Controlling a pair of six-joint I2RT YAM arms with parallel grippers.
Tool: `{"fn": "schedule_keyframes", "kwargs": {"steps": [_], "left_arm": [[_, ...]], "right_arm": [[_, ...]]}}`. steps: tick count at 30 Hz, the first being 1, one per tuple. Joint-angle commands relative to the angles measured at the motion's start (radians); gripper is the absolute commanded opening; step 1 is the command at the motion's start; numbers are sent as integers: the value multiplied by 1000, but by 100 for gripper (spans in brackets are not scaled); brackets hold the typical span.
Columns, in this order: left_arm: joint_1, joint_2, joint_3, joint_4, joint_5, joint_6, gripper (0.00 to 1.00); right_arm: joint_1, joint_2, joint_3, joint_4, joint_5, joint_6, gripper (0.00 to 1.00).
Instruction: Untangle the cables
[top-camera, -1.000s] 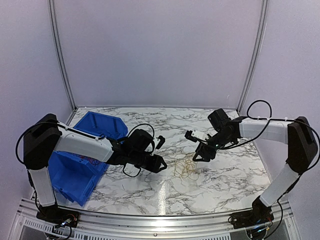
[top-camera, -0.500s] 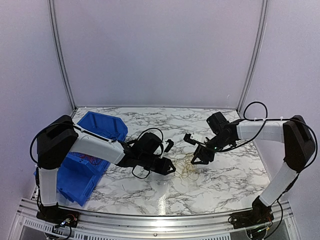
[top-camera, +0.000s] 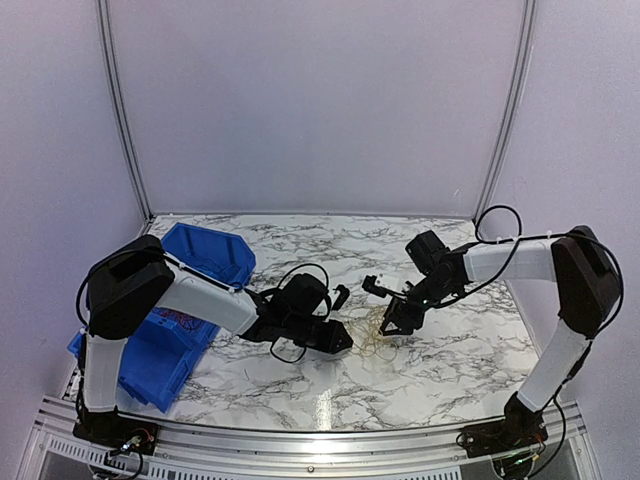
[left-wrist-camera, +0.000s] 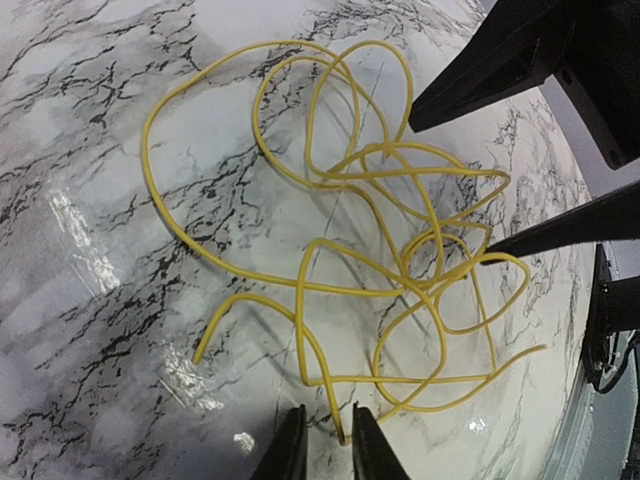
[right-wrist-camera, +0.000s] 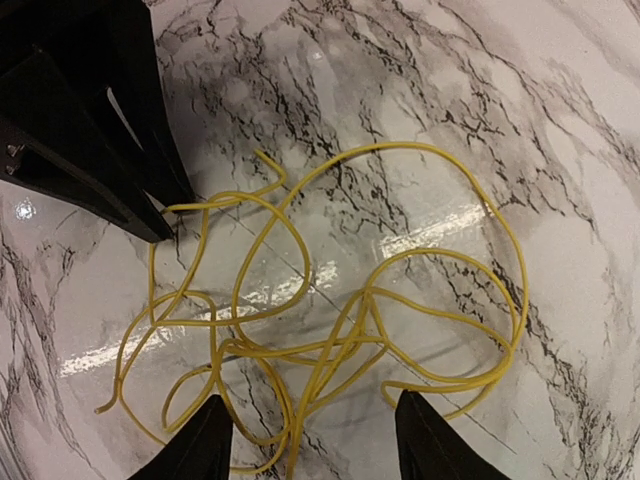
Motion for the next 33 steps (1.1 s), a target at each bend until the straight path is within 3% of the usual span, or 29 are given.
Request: {"fn": "schedule_keyframes", "kwargs": {"steps": [1,6,10,13,19,24,33], "left_arm": [[-6,32,37,30,2,-7,11],[-6,8,20,41,-20,-5,0],[-4,-64,-24,44,-71,9,0],[10,-164,-97,42,-115,21,0],[67,-427,-188,-115,-259,73,0],[108,-621,-163,-328,-426,178,0],[174,-919,-34,-572,-712,357,0]], "right_arm": [[33,29,27,30,55,16,57],[45,73,32,45,125,26,53],[42,118,42,45,184,34,28],[31,128,42,47,202,43,21],[-3,131,41,53,225,50,18],[-17,139,39,52,239,48,15],[-19,158,41,41,245,44,14]]}}
